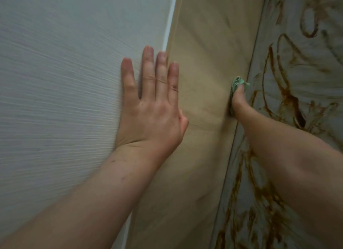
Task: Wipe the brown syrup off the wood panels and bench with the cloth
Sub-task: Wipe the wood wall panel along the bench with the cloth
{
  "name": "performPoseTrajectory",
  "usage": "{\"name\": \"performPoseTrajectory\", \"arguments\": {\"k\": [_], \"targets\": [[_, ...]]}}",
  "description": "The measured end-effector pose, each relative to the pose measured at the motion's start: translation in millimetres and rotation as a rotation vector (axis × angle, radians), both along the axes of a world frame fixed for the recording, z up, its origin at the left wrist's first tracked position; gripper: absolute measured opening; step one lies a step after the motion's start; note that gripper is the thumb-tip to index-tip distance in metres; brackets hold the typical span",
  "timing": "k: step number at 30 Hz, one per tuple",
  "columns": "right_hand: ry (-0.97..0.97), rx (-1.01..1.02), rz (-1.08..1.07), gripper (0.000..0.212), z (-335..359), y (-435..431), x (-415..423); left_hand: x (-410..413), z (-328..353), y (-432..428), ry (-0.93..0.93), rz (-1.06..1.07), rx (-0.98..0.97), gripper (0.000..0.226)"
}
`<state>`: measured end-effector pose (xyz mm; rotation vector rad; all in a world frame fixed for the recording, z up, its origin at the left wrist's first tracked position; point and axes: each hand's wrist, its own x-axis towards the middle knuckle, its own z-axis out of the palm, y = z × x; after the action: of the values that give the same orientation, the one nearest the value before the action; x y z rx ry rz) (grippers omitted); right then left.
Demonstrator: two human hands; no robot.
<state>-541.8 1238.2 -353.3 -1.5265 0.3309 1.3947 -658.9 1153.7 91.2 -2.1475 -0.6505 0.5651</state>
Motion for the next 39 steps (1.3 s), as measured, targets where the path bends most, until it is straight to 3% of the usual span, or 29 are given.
{"name": "performPoseTrajectory", "arguments": {"k": [2,6,8,11,14,16,19,22,24,26,27,29,31,33,36,39], "targets": [[-0.03,-0.028,0.036,0.11,-58,4,-15,-1,0,1,0.004,-0.012,0.016,0.082],[0.063,-0.082,0.074,0.113,-50,-73,-97,-1,1,-1,0.014,-0.011,0.025,0.082],[0.218,-0.145,0.098,0.11,-21,-115,-138,-1,1,0,0.013,-0.006,0.032,0.082],[0.438,-0.214,0.102,0.088,66,-147,-137,2,3,-1,0.005,0.0,0.021,0.083],[0.532,-0.209,0.185,0.097,87,-115,-87,3,3,-2,0.009,-0.001,0.027,0.082],[0.454,-0.141,0.087,0.106,69,-70,-44,3,3,-2,0.026,-0.001,0.034,0.081],[0.15,-0.037,-0.129,0.092,7,-14,-8,0,0,-1,0.033,-0.019,0.046,0.081],[-0.028,0.055,-0.097,0.08,64,-44,-37,-1,1,-1,0.027,-0.016,0.06,0.082],[0.037,-0.001,0.026,0.079,56,-95,-105,0,0,-2,0.033,-0.013,0.06,0.082],[0.277,-0.116,-0.014,0.111,28,-149,-179,0,1,-2,0.034,-0.015,0.053,0.082],[0.404,-0.166,-0.031,0.116,29,-168,-202,0,2,-2,0.029,-0.016,0.051,0.082],[0.574,-0.228,0.017,0.093,80,-186,-198,0,2,-2,0.026,-0.015,0.056,0.082],[0.627,-0.219,0.069,0.084,120,-174,-171,2,2,-4,0.044,-0.012,0.064,0.082],[0.574,-0.162,0.041,0.084,135,-144,-131,1,2,-4,0.054,-0.009,0.067,0.082],[0.334,-0.093,-0.066,0.072,156,-92,-72,1,1,-3,0.037,-0.006,0.061,0.083],[-0.075,0.081,-0.011,0.064,206,-74,-54,0,1,-4,0.029,-0.005,0.052,0.083]]}}
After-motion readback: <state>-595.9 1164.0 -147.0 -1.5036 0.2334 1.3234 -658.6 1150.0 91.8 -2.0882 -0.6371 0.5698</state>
